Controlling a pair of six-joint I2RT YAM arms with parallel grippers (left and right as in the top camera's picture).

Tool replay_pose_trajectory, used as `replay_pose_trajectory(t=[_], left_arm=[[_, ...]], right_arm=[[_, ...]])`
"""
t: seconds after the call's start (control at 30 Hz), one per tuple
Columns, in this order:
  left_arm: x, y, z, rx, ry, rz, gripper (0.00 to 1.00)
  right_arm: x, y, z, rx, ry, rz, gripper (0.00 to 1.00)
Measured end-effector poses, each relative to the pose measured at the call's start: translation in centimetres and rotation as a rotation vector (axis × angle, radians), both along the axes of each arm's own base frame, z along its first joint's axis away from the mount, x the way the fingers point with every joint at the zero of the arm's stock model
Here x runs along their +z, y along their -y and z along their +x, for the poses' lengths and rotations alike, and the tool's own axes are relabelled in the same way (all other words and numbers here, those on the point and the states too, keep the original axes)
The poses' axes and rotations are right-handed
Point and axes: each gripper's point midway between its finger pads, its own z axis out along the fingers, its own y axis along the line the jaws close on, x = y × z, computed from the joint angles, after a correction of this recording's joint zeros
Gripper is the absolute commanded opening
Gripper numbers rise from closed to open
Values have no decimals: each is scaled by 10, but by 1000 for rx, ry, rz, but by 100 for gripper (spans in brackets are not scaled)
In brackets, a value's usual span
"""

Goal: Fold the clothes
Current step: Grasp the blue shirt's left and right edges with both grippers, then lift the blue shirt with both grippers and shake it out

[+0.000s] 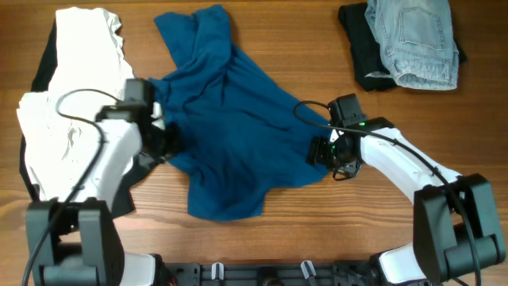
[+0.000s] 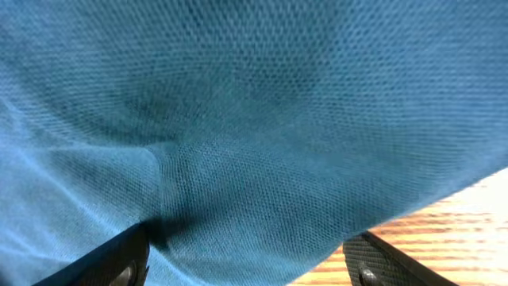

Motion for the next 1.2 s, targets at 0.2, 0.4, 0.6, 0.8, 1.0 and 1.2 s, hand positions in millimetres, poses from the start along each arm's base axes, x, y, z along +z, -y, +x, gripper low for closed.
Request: replay_pose_trajectory(t=[0.2,0.4,0.6,0.8,1.0,1.2], left_arm=[[-31,7,-20,53,-28,107,58],[-31,-10,-5,133,35,196,57],[-51,-12,8,158,36,216,22],[-52,-8,15,174,47,195,4],[-26,-23,-4,193,-88,238,4],[143,-23,54,191,286,175,4]], right_arm=[[-3,2,-1,-27,26,3,74],[-3,1,0,-37,32,6,74],[-3,1,2,-41,42,8,54],[-8,1,4,-36,53,9,4],[-3,1,0,-17,33,11,4],[144,33,67,-39,327,86,4]])
